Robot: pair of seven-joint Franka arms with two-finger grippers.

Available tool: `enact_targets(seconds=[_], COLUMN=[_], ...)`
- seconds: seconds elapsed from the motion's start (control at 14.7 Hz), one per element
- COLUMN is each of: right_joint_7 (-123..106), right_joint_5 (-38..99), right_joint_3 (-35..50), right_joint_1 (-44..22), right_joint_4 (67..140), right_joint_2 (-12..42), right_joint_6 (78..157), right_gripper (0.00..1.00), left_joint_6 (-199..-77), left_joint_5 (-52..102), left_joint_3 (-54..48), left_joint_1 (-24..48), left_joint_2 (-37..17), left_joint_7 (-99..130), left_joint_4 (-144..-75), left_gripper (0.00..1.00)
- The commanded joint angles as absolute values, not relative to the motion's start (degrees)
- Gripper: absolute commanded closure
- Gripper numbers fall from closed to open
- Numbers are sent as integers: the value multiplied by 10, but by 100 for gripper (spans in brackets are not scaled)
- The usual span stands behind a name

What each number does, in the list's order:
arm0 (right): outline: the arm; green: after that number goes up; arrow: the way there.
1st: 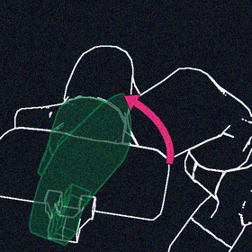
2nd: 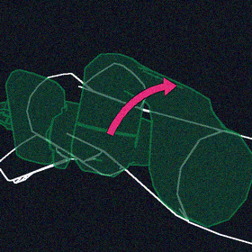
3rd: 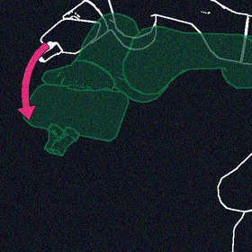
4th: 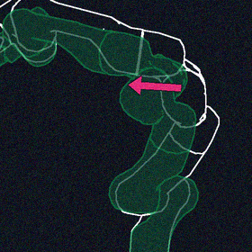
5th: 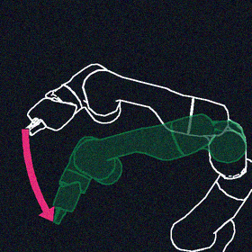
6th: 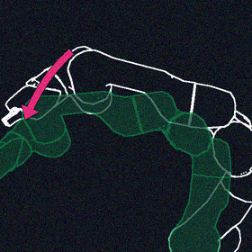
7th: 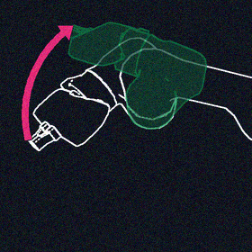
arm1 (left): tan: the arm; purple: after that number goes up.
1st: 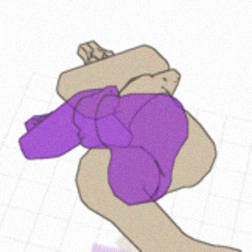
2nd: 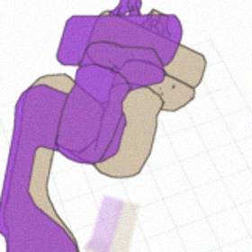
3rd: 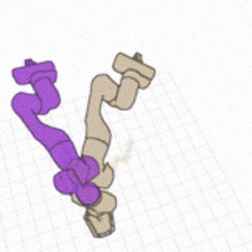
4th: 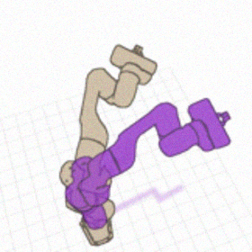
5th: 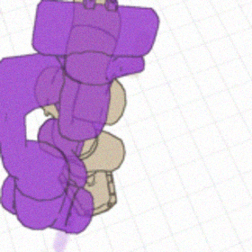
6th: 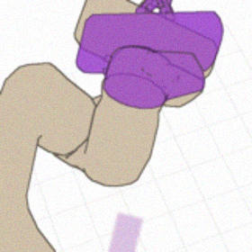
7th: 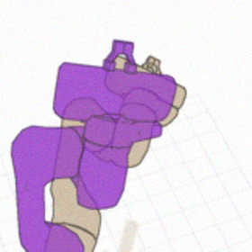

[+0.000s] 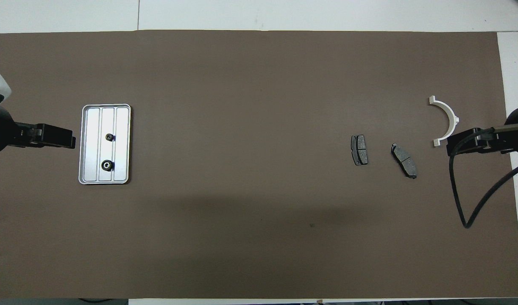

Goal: Place bearing gear from tray to pile
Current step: 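Move the left gripper over the black bearing on the silver tray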

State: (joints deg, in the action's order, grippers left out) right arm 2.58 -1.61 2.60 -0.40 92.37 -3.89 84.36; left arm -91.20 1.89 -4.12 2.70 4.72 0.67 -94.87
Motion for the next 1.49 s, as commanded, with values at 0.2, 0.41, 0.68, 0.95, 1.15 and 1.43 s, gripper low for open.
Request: enact_targets(seconds=[0.2,0.41,0.68,0.95,1.15,1.43], right_joint_7=[31,32,33,32,30,30], right_joint_5=[-15,-15,-14,3,6,6], right_joint_3=[31,31,32,29,27,25], right_joint_1=[0,-2,-2,3,5,7], right_joint_4=[929,928,929,928,929,929], right_joint_2=[-46,-46,-46,-52,-54,-54], right_joint_6=[852,852,852,852,852,853], right_gripper=[0,0,0,0,0,0], left_joint_6=[-913,-970,-1083,-1245,-1338,-1358], left_joint_5=[11,11,11,11,11,11], left_joint_3=[-38,-35,-29,-30,-30,-29], left_joint_1=[33,23,-14,-33,-31,-34], left_joint_2=[72,115,64,-9,-80,-112], left_joint_7=[11,8,-67,-94,-94,-104], left_joint_4=[-980,-1071,-1136,-1214,-1232,-1234], left_gripper=[0,0,0,0,0,0])
